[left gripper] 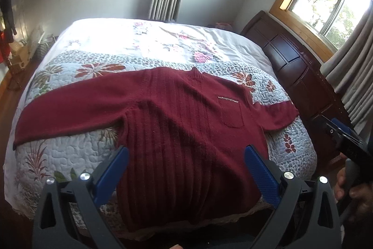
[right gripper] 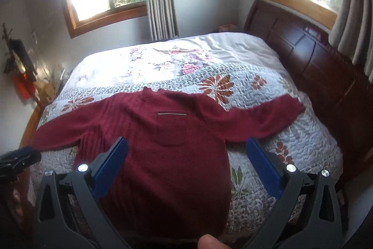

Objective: Fold small clothes
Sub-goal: 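Grasp the red sweater's sleeve cuff with the right tool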

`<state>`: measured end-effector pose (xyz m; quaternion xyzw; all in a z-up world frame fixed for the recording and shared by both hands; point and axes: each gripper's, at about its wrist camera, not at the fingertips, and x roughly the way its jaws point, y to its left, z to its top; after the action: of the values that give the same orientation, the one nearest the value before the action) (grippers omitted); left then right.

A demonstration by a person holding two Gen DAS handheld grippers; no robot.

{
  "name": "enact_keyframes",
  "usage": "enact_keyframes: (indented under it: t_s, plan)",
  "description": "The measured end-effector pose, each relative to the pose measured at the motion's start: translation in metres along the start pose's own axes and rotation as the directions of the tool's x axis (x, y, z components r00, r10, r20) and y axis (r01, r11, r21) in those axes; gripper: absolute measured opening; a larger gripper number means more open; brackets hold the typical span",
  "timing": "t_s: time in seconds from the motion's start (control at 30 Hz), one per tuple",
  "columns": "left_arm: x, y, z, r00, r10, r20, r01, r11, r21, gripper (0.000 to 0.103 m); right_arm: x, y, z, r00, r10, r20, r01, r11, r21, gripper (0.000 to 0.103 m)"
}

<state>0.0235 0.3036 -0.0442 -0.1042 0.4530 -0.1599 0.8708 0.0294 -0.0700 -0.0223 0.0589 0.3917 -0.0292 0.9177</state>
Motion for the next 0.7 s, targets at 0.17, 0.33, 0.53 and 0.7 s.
enact_keyframes:
  t_s: [0.17, 0.33, 0.53, 0.7]
  plan:
    - [0.015, -0.018, 0.013, 1.0, -0.001, -0.003, 0.001, 1.0, 0.021, 0.099, 0.045, -0.128, 0.008, 0.997, 0.055, -0.057, -0.034, 0.946, 0.321, 0.1]
    - [0.027, -0.052, 0.023, 1.0, 0.022, -0.001, -0.022, 1.0, 0.006, 0.099, 0.121, -0.264, 0.003, 0.972, 0.211, -0.101, -0.102, 0.772, 0.627, 0.048]
    - [0.046, -0.103, 0.032, 0.998, 0.052, -0.029, -0.052, 0.999, -0.009, 0.099, 0.213, -0.399, 0.011, 0.944, 0.33, -0.007, -0.193, 0.569, 0.799, 0.048]
    - [0.06, -0.135, 0.035, 0.994, 0.077, -0.078, -0.081, 0.996, -0.044, 0.099, 0.287, -0.488, 0.003, 0.938, 0.346, -0.015, -0.141, 0.419, 0.897, 0.048]
